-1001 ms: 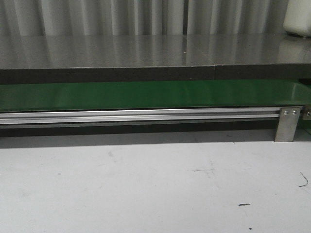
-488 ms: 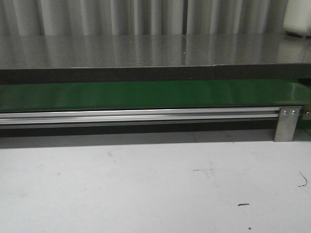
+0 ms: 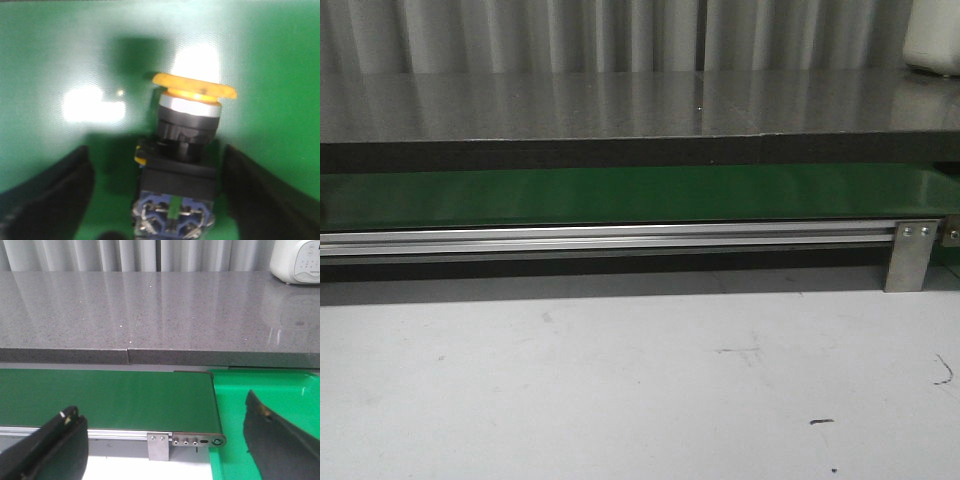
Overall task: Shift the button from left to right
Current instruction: 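Lower the button onto the near end of the green belt, open left gripper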
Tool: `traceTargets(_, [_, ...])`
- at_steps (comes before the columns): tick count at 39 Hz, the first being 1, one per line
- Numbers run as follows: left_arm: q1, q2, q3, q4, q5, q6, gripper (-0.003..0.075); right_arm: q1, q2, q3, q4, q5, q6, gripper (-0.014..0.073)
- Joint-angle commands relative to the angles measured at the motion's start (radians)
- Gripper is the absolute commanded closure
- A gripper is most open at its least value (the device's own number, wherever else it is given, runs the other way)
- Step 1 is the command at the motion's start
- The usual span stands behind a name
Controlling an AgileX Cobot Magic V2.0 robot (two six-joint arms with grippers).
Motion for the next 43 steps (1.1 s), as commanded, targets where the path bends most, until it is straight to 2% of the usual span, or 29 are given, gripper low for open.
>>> traceTargets(1, [-0.017, -0.066, -0.076, -0.035, 0.025, -0.013, 0.0133, -0.005, 0.013, -0.035, 0.000, -0.077, -0.005, -0.0052])
traceTargets(13, [-0.086, -0.143, -0.216, -0.062, 0.135, -0.009, 0.0154, -0.005, 0.013, -0.035, 0.000, -0.077, -0.005, -0.0052])
traceTargets(15, [-0.086, -0.143, -0.223, -0.062, 0.155, -0.009, 0.0206, -0.005, 0.013, -0.035, 0.000, -0.077, -0.005, -0.0052])
traceTargets(17, [-0.086, -0.143, -0.223, -0.062, 0.176, -0.009, 0.0290, -0.005, 0.013, -0.035, 0.000, -0.077, -0.005, -0.0052])
traceTargets(25, [-0.086, -0.143, -0.227, -0.063, 0.268, -0.009, 0.0737, -0.005, 0.013, -0.035, 0.000, -0.077, -0.005, -0.0052])
traceTargets(32, [-0.097, -0.168, -0.227, -0.059, 0.306, -0.018, 0.0741, -0.005, 0.013, -0.035, 0.000, -0.077, -0.005, -0.0052])
traceTargets(35, [-0.134, -0.206, -0.220, 0.003, 0.291, -0.049, 0.0741, -0.005, 0.013, -0.035, 0.000, -0.077, -0.005, -0.0052])
traceTargets(40, [-0.218, -0.306, -0.136, 0.185, 0.208, -0.139, 0.0741, -0.005, 0.013, -0.035, 0.000, -0.077, -0.005, -0.0052])
traceTargets(43, [-0.257, -0.380, -0.051, 0.237, 0.114, -0.177, 0.0741, -0.005, 0.013, -0.035, 0.000, -0.077, -0.005, -0.0052])
